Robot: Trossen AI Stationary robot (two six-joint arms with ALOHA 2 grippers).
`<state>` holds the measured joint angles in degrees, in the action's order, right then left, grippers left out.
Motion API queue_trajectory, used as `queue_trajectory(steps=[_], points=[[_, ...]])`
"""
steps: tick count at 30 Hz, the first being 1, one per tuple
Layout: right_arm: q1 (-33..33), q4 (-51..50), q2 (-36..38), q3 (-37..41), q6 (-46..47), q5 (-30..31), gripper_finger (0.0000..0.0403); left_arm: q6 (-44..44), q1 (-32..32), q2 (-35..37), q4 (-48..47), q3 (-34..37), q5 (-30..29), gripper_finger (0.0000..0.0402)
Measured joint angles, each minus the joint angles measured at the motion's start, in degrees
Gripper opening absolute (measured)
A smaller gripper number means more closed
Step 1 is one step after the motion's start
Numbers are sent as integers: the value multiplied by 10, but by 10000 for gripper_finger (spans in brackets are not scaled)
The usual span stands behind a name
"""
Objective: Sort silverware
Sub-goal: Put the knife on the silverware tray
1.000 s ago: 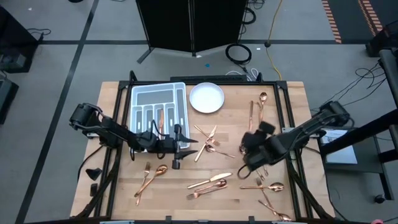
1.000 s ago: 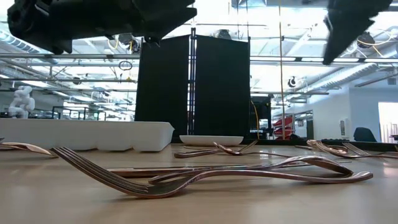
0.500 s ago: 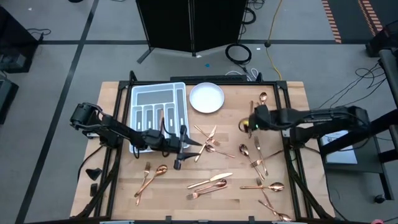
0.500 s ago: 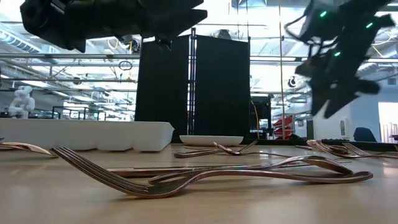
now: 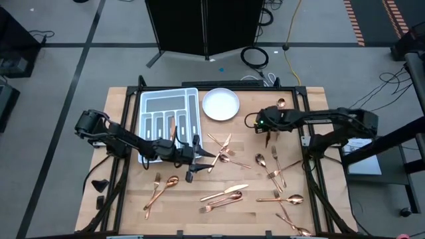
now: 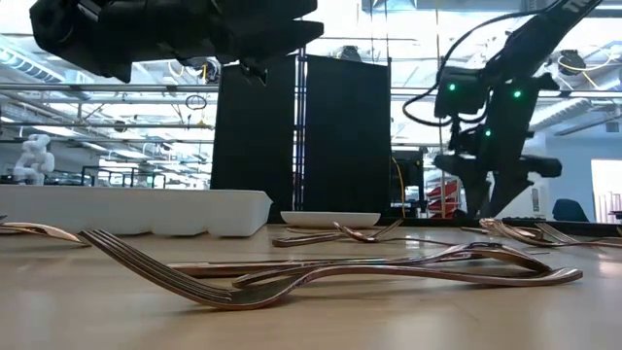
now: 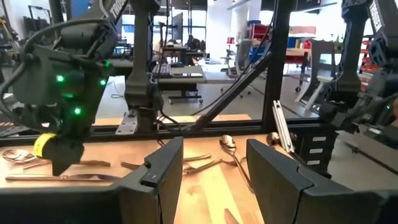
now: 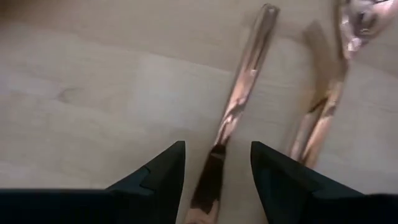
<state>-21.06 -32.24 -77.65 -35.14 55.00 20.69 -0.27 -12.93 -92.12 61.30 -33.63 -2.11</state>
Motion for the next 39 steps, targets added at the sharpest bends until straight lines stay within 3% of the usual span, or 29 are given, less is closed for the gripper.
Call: queue_trajectory(steps=[8,23,33,39], points=[[-32,42,-51,0,-21,-20,165,0,-3,0,-21,1,1,171],[-52,51,-62,1,-18,-45,63,0,-3,0,-34,1,1,171],[-50,73,-61,24,-2,-37,14,0,-3,0,-34,1,1,171],[-51,85,-61,19,-3,-36,10,0,-3,0,-34,1,0,171]])
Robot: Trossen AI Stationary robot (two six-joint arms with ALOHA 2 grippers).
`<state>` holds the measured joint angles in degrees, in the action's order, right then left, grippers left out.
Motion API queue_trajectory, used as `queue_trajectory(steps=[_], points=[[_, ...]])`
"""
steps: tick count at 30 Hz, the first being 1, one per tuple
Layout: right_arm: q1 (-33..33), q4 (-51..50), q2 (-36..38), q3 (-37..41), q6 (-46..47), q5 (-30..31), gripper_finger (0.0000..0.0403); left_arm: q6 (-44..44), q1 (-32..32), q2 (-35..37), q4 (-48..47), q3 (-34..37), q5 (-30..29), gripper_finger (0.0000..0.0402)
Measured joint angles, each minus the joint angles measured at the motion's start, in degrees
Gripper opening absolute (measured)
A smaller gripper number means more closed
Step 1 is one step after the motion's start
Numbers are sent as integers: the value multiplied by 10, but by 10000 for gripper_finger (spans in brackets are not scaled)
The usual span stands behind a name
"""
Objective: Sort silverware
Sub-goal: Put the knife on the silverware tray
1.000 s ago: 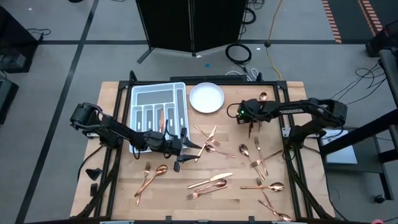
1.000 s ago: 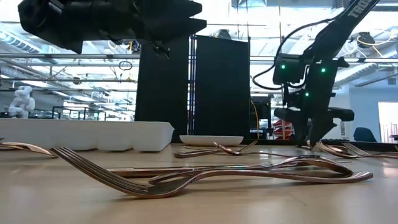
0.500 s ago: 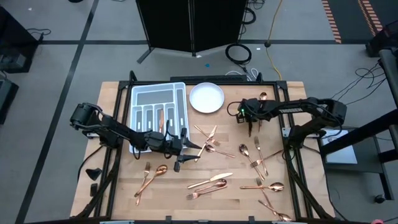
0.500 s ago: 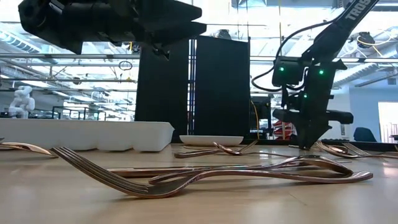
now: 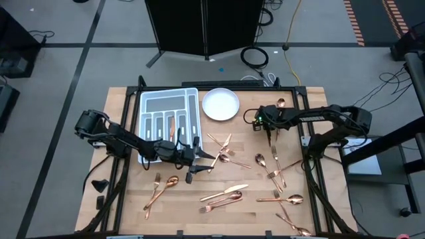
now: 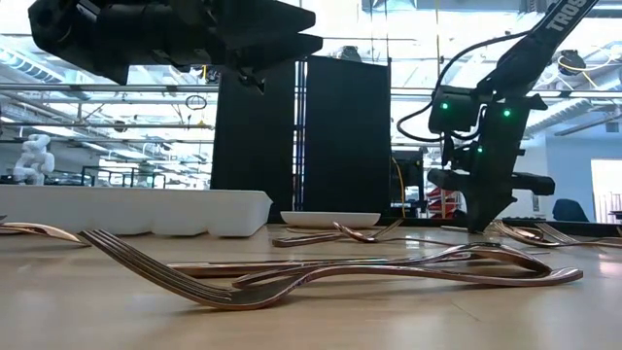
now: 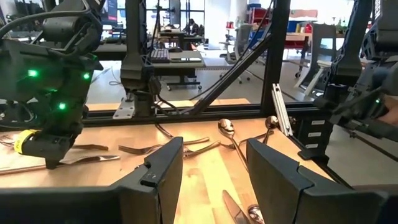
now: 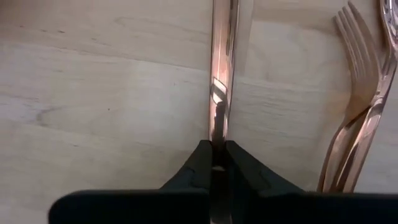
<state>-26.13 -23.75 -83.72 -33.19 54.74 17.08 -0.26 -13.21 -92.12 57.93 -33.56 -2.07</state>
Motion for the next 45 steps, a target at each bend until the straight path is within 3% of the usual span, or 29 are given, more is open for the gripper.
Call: queue_trajectory(steps=[14,21,25,35,40,45], points=[[0,2,82,-17,-27,-8,0,0,0,0,-2,0,0,171],[0,4,58,-17,-35,-9,5,0,0,0,-2,0,0,171],[0,12,30,-17,-35,4,32,0,0,0,-1,0,1,171],[0,10,10,-18,-34,20,142,0,0,0,0,0,1,171],[0,13,0,-18,-20,21,146,0,0,0,0,0,1,171],[0,23,-32,-20,-9,18,116,0,0,0,0,0,2,171]])
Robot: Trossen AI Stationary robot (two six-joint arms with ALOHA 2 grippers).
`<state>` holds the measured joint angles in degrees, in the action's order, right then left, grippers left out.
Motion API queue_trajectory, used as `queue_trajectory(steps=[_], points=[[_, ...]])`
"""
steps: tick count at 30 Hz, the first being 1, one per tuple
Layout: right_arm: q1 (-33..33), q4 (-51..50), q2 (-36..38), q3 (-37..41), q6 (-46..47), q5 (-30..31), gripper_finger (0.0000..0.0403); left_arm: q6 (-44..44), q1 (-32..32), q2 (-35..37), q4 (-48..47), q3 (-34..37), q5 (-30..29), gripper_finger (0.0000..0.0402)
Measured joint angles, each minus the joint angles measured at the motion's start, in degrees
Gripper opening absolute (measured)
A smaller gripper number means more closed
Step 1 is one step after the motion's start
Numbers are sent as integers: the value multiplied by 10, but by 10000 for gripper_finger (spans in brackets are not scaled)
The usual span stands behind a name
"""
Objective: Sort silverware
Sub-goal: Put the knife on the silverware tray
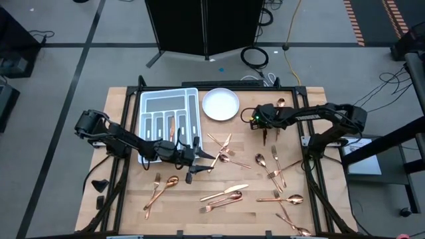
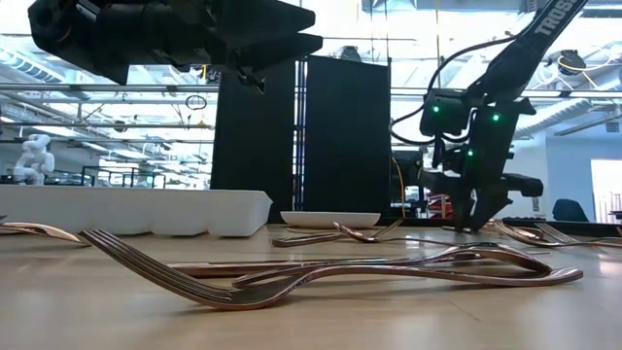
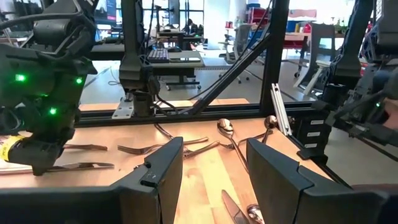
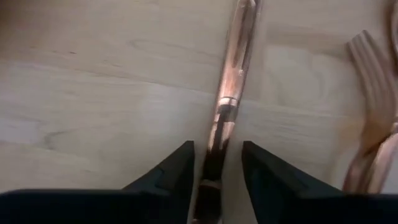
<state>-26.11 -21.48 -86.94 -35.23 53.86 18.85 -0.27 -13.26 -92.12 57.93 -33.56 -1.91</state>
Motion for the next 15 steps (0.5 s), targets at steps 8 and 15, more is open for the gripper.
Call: queue_trajectory(steps=[8,15], points=[[0,1,11,1,-11,-8,14,0,0,0,0,0,3,171],[0,-7,52,4,-18,-17,0,0,0,0,0,0,3,171]])
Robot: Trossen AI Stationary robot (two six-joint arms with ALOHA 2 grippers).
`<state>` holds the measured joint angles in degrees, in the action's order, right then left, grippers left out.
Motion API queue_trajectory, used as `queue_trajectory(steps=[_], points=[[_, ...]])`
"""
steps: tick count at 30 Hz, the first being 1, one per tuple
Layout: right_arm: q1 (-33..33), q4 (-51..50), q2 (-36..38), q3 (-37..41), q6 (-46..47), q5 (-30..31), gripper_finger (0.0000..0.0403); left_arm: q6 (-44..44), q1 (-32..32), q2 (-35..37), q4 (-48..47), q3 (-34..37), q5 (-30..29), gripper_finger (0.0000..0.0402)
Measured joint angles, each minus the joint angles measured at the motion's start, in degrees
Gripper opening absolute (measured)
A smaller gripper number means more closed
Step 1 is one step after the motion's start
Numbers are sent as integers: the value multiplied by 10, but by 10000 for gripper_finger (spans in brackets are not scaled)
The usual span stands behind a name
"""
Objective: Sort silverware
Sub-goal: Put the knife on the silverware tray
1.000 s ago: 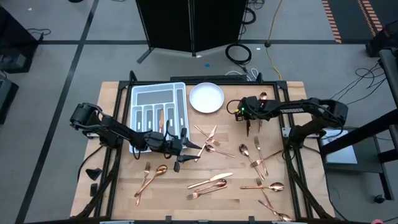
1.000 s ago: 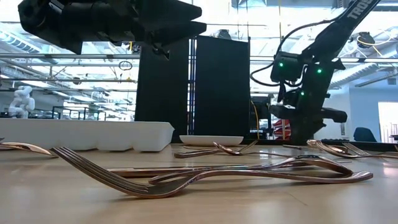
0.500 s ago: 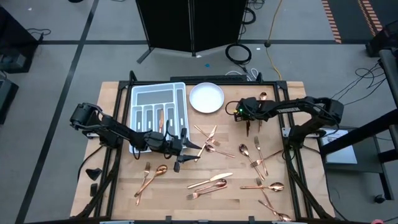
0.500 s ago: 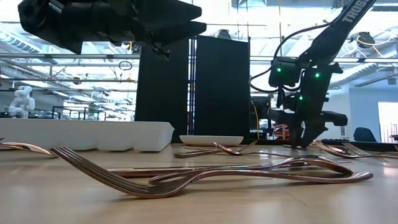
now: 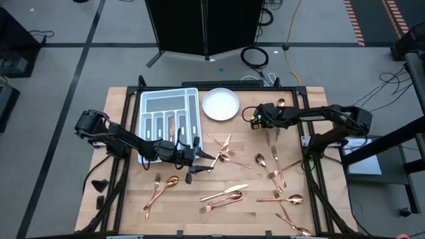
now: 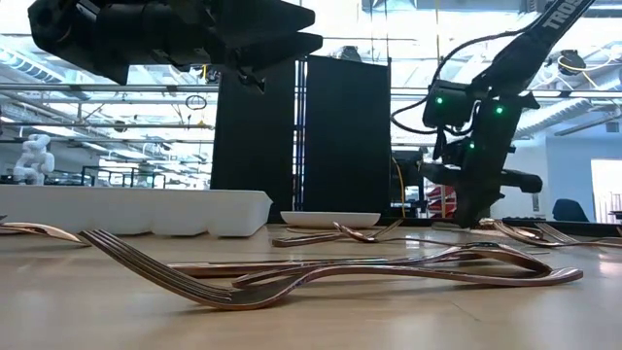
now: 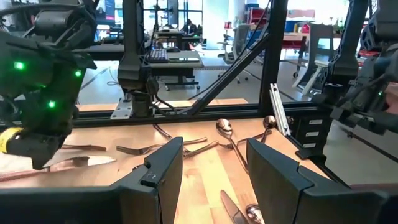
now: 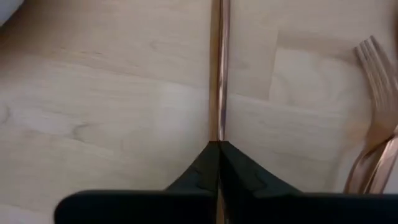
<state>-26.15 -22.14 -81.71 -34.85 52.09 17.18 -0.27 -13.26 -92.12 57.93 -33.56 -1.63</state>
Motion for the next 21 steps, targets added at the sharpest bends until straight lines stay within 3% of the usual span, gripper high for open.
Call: queue_trajectory(steps=[12,21], points=[[0,-18,19,0,-20,-1,5,0,0,0,0,0,0,171],[31,-50,19,-1,-19,-27,81,0,0,0,0,0,0,171]])
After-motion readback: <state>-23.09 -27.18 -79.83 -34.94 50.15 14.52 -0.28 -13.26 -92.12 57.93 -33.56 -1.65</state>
